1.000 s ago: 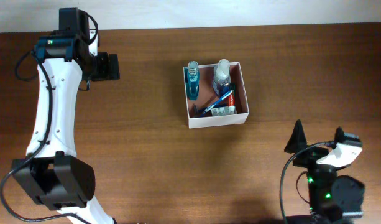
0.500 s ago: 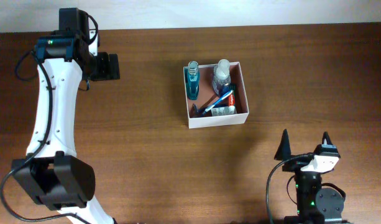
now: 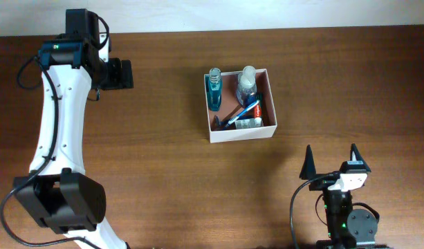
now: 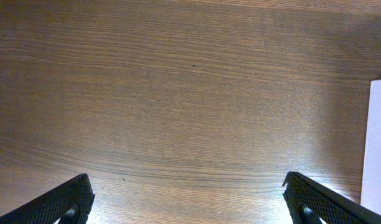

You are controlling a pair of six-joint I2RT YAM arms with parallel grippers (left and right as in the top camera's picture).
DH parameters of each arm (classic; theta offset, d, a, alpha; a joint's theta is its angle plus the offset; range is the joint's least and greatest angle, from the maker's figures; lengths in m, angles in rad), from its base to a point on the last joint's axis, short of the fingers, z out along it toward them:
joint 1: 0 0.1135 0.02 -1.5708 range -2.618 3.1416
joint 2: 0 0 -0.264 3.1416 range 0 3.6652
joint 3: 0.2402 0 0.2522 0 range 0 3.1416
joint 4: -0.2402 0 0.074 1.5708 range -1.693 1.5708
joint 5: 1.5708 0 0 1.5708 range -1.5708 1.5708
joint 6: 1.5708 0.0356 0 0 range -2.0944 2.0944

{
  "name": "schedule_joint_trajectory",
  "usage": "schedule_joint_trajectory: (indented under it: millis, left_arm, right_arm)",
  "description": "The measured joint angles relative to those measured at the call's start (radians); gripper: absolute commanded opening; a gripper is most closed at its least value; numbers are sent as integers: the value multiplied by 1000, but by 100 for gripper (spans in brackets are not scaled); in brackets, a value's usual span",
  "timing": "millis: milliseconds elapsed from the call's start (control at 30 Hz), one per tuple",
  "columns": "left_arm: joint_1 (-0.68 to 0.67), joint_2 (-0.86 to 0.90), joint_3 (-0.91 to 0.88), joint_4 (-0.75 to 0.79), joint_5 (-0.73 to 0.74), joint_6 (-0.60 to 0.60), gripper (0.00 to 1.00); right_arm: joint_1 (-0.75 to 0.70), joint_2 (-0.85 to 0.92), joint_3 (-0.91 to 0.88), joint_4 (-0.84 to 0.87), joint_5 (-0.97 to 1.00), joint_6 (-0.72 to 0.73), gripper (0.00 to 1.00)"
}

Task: Pack container

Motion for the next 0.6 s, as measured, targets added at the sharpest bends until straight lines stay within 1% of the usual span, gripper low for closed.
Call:
schedule_joint_trajectory:
  millis: [267, 433, 600]
  left_arm:
    - [0, 0, 0, 0, 0, 0, 99]
    - [0, 0, 0, 0, 0, 0, 99]
    - [0, 0, 0, 0, 0, 0, 99]
  right_arm:
    - [0, 0, -20, -16, -3, -4, 98]
    - [0, 0, -22, -109, -3, -6, 99]
    - [0, 1, -22, -108, -3, -6, 98]
